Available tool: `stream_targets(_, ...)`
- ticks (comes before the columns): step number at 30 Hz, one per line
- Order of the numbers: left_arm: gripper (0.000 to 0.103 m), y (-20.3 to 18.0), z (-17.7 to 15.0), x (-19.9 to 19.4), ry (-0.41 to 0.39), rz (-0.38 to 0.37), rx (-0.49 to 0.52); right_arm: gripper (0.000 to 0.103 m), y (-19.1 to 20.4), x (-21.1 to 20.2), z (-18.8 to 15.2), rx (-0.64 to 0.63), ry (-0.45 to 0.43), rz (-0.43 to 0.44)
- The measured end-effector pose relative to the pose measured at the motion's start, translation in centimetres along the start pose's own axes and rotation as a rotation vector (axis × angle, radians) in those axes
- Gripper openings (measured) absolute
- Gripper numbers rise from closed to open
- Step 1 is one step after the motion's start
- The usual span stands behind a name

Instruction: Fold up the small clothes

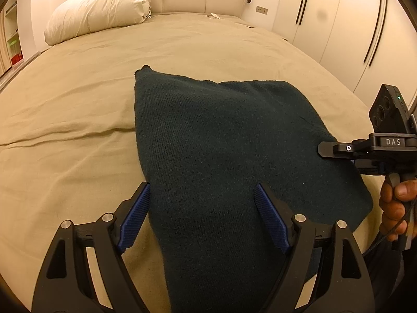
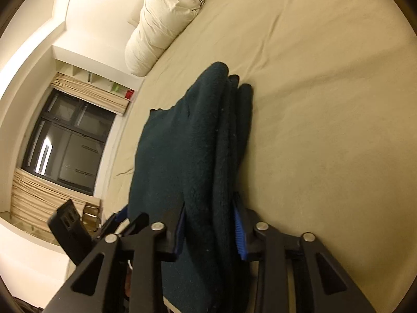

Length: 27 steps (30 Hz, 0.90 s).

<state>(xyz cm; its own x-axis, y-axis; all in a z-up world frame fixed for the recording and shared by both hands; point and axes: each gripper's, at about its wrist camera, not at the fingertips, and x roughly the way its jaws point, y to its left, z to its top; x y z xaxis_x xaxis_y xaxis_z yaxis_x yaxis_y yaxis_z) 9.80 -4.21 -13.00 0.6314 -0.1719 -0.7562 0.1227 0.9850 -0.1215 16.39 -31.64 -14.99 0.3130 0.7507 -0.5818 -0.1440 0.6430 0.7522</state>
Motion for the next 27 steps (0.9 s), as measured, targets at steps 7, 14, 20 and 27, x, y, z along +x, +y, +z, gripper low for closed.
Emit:
stream_targets(7,0.081,-0.1,-0.1,0.6,0.013,-0.012,0.011,0.019,-3.0,-0.8,-2.1,0.112,-0.061,0.067)
stream_targets(14,0.082,1.1,0.1,0.1,-0.011,-0.052,-0.04,0.019,-2.1,-1.8,-2.3,0.086,-0.098,0.029)
stream_targets(20,0.082,0.9,0.9,-0.1,-0.044,-0.037,-0.004,0.03,1.0,-3.2,-2.8,0.026,-0.046,-0.012)
stream_targets(27,0.083,0.7,-1.5,2.0,0.043,-0.034,0.037,0.014,-2.3,-2.8,-5.5,0.044,-0.029,0.007)
